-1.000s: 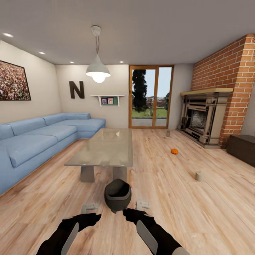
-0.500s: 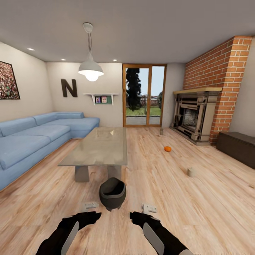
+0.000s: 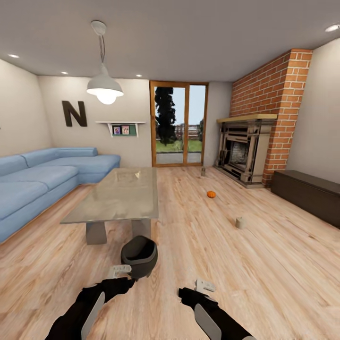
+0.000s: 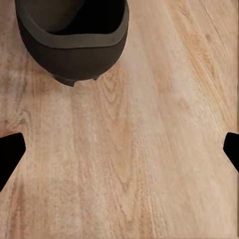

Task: Place each of the two pumpkins and all three candles from the living room inside a cabinet in the living room (use any cabinet), then make sure every cabinet is closed, and position the cauldron so it is next to a table in the living room.

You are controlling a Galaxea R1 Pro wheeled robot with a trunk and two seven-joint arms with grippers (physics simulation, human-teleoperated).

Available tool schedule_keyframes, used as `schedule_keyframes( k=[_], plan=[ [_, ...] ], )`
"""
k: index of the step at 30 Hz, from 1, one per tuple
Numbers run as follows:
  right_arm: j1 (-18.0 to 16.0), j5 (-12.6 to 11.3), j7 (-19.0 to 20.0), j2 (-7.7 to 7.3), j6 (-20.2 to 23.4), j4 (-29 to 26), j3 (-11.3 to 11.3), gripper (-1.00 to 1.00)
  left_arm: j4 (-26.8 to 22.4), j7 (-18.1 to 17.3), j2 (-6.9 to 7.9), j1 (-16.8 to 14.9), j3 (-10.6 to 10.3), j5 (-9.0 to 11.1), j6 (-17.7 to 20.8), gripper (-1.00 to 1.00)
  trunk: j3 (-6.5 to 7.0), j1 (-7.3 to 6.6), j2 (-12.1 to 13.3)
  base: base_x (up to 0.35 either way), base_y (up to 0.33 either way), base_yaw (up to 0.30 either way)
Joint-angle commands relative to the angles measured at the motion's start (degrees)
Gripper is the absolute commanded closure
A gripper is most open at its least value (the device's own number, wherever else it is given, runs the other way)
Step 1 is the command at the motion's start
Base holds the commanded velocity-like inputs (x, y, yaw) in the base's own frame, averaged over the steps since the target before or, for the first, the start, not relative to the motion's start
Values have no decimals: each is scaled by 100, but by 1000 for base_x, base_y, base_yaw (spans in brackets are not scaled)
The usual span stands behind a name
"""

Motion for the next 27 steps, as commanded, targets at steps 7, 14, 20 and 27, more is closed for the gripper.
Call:
schedule_keyframes(
  k=[7,14,20,27],
  plan=[
    [-6,-31,-52,4,-202,231,33,-100,-55,13,2,1,-20,40,26,-100,-57,-1,-3,0,0,-187],
    [-6,-38,-56,-3,-267,260,33,-100,-42,19,-6,1,-45,3,24,-100,-107,-1,-3,0,0,-194],
    [-6,-39,-57,-4,-273,263,33,-100,-3,41,-7,1,-74,23,23,-100,-150,-1,-3,7,0,-202],
    [-6,-39,-61,-7,-320,270,33,-100,11,55,-7,1,-96,3,23,-100,-200,-1,-3,193,0,-207]
  ],
)
